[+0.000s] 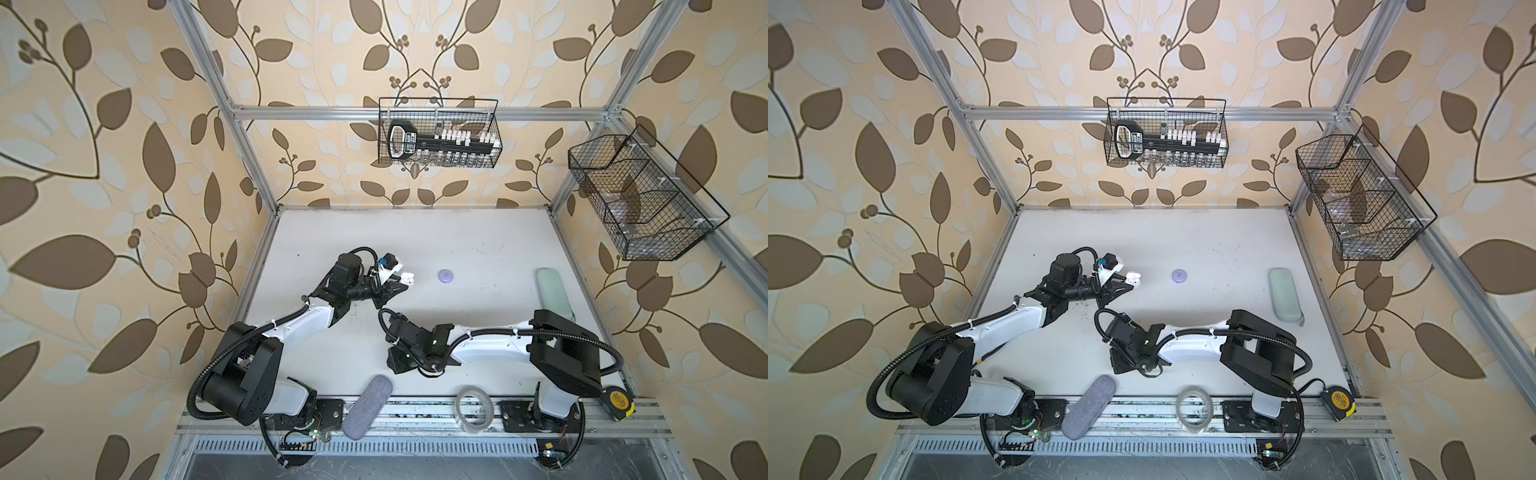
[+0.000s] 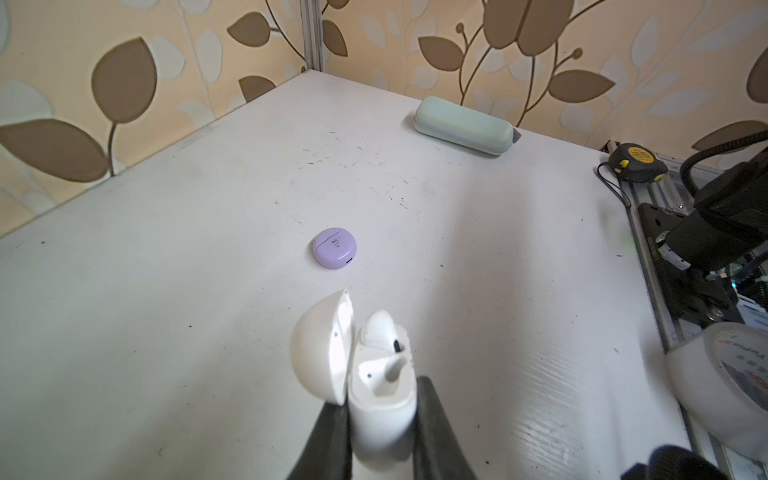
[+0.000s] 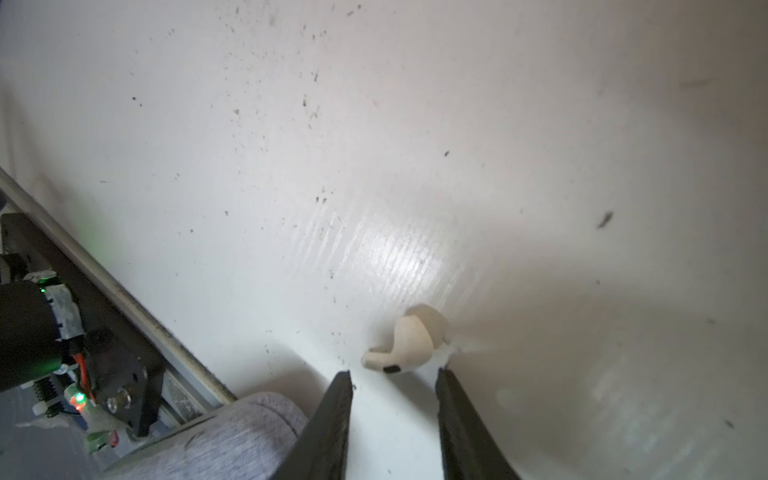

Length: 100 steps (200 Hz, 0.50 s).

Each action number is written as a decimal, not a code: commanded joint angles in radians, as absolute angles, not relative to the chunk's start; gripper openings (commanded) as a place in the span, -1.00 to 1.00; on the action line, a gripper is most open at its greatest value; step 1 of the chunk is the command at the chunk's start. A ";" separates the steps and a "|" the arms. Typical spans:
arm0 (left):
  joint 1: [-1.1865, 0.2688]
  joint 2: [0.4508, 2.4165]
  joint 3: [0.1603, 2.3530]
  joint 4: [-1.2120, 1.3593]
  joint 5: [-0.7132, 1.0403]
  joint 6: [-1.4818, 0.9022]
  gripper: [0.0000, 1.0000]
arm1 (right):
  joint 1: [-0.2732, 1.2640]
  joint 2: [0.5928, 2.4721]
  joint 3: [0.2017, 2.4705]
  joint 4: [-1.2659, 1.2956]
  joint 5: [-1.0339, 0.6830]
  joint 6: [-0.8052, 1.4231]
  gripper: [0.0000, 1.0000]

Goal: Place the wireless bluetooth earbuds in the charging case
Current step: 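Lower the right gripper over the second white earbud on the table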

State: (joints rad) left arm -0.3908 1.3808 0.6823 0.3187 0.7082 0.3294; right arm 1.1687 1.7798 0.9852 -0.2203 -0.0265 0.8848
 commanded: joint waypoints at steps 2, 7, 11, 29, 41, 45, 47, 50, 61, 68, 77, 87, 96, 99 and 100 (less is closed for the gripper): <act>-0.379 1.338 0.694 0.362 0.703 0.310 -0.93 | 1.164 1.808 1.032 -0.230 -0.041 0.871 -0.29; -0.379 1.339 0.694 0.362 0.704 0.310 -0.93 | 1.164 1.813 1.035 -0.233 -0.041 0.870 -0.29; -0.377 1.339 0.694 0.363 0.704 0.309 -0.93 | 1.164 1.816 1.037 -0.233 -0.041 0.869 -0.29; -0.376 1.339 0.693 0.365 0.704 0.308 -0.93 | 1.162 1.829 1.051 -0.241 -0.038 0.863 -0.29; -0.376 1.341 0.693 0.365 0.704 0.308 -0.93 | 1.163 1.834 1.062 -0.249 -0.033 0.858 -0.29; -0.376 1.341 0.692 0.365 0.704 0.308 -0.92 | 1.163 1.837 1.064 -0.252 -0.029 0.853 -0.29; -0.376 1.342 0.693 0.365 0.704 0.308 -0.93 | 1.163 1.837 1.066 -0.255 -0.027 0.853 -0.29; -0.376 1.341 0.693 0.364 0.704 0.308 -0.92 | 1.164 1.839 1.068 -0.258 -0.024 0.851 -0.30; -0.374 1.341 0.694 0.364 0.705 0.307 -0.92 | 1.165 1.846 1.077 -0.271 -0.014 0.846 -0.29; -0.374 1.342 0.693 0.365 0.704 0.305 -0.92 | 1.167 1.851 1.083 -0.280 -0.008 0.840 -0.29; -0.374 1.342 0.694 0.364 0.706 0.304 -0.92 | 1.171 1.858 1.093 -0.296 0.000 0.834 -0.30; -0.374 1.343 0.696 0.365 0.707 0.303 -0.92 | 1.176 1.864 1.106 -0.314 0.012 0.822 -0.30; -0.374 1.344 0.696 0.365 0.707 0.301 -0.92 | 1.182 1.873 1.119 -0.336 0.023 0.812 -0.31; -0.374 1.343 0.696 0.365 0.708 0.299 -0.92 | 1.183 1.876 1.125 -0.344 0.027 0.809 -0.31; -0.374 1.343 0.696 0.365 0.708 0.299 -0.92 | 1.184 1.877 1.125 -0.347 0.029 0.808 -0.31</act>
State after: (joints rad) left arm -0.3843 1.3808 0.6827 0.3252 0.6987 0.3096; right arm 1.1679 1.8458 1.0767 -0.2699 -0.0154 0.8429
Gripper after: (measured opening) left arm 0.221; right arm 0.349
